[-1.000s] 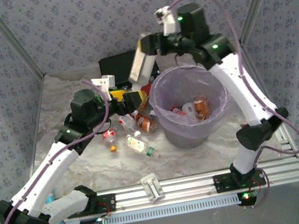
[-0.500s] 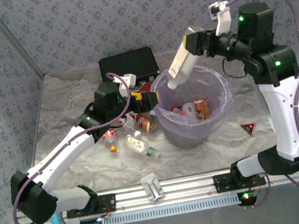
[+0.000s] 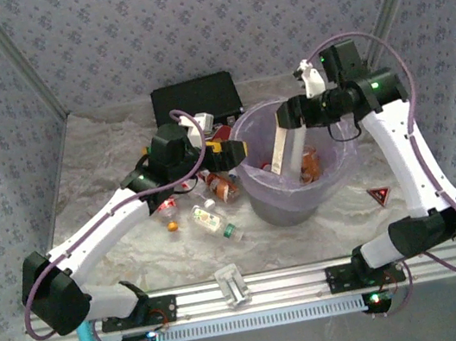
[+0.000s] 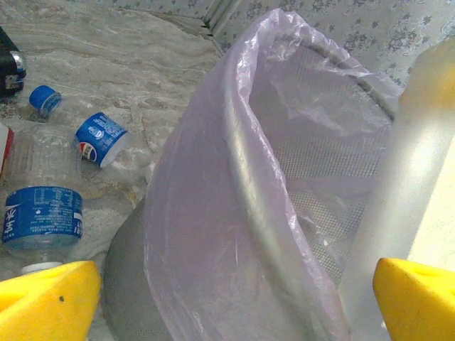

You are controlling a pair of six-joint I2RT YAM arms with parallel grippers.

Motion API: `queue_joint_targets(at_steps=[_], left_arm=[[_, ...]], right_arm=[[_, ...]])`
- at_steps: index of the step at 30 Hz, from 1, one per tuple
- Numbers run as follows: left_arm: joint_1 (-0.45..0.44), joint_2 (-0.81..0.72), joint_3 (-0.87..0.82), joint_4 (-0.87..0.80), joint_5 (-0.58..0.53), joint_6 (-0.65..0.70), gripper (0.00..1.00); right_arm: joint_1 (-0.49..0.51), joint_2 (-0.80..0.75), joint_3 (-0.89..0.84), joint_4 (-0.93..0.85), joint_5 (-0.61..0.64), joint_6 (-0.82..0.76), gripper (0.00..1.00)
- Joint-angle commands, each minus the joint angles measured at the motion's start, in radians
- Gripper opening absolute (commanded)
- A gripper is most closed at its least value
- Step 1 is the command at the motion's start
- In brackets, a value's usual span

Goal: Put the plastic bottles in the bin

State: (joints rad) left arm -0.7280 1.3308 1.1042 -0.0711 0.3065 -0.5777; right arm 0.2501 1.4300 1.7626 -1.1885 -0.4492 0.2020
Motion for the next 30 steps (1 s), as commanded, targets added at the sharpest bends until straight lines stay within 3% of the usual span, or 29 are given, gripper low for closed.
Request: queue_joint_targets(at_steps=[1,10,15,22,27,30], left_arm=[[-0.008,-0.006,-0.022,0.054,0.006,-0.009,0.97],[-0.007,0.010,-0.048,0.109,0.002,-0.029,0.97],[-0.007,0.023,-0.050,0.123,0.005,-0.036,0.97],[-0.008,0.026,-0.042,0.114,0.002,-0.026,0.96],[-0.007,0.032,-0.044,0.122,0.003,-0.030,0.96],[-0.009,0.037,-0.044,0.122,0.002,-0.032,0.96]], right_arm=[[0.023,0.012,-0.087,0.019,-0.012,-0.018,0.47],[0.036,0.070,-0.265,0.175,-0.067,-0.009,0.49],[0.036,0.071,-0.302,0.223,-0.068,0.011,0.67],[0.018,0.007,-0.181,0.120,-0.003,-0.008,0.84],[0.027,-0.023,-0.167,0.084,0.034,-0.016,0.76],[0.055,-0.045,-0.220,0.128,0.051,0.005,0.62]])
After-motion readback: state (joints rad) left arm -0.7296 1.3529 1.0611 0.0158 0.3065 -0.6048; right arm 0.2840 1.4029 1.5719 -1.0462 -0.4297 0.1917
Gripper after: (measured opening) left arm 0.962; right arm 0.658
